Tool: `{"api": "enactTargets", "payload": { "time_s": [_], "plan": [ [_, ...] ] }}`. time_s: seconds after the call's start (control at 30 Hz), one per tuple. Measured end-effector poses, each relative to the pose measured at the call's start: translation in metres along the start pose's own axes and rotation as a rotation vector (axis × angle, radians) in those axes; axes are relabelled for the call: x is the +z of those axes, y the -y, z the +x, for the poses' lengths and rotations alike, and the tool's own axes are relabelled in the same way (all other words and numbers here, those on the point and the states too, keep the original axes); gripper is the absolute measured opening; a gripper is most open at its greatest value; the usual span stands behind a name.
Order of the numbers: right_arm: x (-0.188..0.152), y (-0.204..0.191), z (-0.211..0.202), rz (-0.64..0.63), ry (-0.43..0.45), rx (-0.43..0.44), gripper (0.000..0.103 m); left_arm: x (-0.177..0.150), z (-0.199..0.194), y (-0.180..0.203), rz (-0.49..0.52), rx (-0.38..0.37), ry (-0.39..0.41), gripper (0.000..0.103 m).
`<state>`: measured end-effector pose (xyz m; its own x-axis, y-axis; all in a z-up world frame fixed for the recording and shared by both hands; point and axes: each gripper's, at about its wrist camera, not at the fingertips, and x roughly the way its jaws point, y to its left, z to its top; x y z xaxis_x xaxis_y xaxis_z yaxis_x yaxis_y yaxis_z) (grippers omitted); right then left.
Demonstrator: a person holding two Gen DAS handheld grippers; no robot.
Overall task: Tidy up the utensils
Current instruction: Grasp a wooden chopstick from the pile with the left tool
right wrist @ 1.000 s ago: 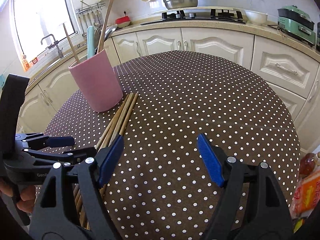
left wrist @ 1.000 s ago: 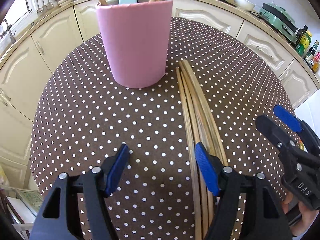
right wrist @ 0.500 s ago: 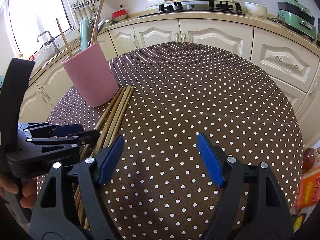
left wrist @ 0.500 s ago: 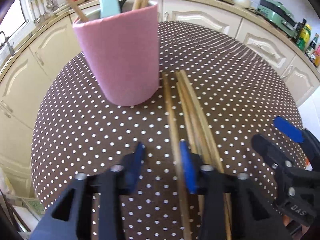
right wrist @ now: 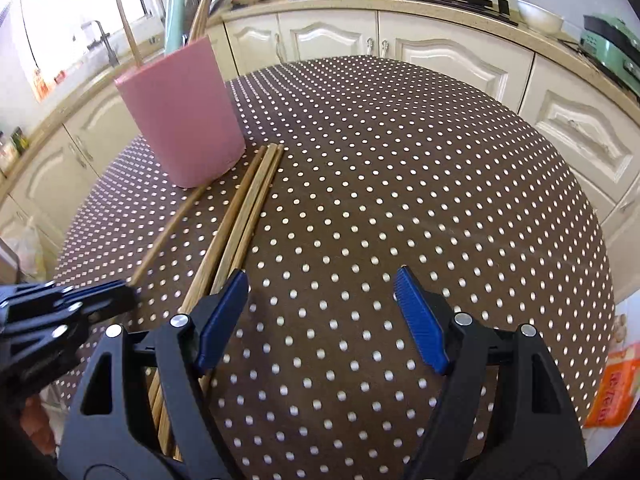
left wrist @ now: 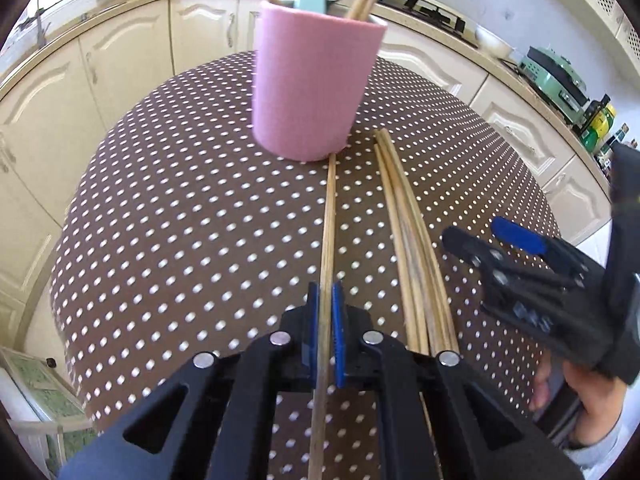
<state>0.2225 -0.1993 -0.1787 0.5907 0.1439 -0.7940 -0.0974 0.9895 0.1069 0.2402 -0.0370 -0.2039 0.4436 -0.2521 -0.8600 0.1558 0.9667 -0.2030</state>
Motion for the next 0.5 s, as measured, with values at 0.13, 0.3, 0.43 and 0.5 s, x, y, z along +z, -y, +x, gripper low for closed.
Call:
{"api": "enactTargets", "payload": {
  "time_s": [0.13, 0.3, 0.43, 0.5],
  "plan": [
    [0.010, -0.007, 0.009, -0.007, -0.026, 0.000, 0.075, -0.007, -0.008, -0.010, -0.028, 0.015, 0.016, 0.006],
    [0.022, -0.019, 0.022, -0.034, -0.059, -0.032, 0.075, -0.010, -0.008, -0.037, -0.079, 0.015, 0.001, 0.006],
    [0.030, -0.029, 0.032, -0.069, -0.089, -0.059, 0.075, -0.005, -0.003, -0.041, -0.084, 0.003, -0.009, 0.006],
    [0.034, -0.030, 0.034, -0.059, -0.099, -0.047, 0.075, -0.001, -0.001, -0.041, -0.087, -0.002, -0.015, 0.006]
  ]
}}
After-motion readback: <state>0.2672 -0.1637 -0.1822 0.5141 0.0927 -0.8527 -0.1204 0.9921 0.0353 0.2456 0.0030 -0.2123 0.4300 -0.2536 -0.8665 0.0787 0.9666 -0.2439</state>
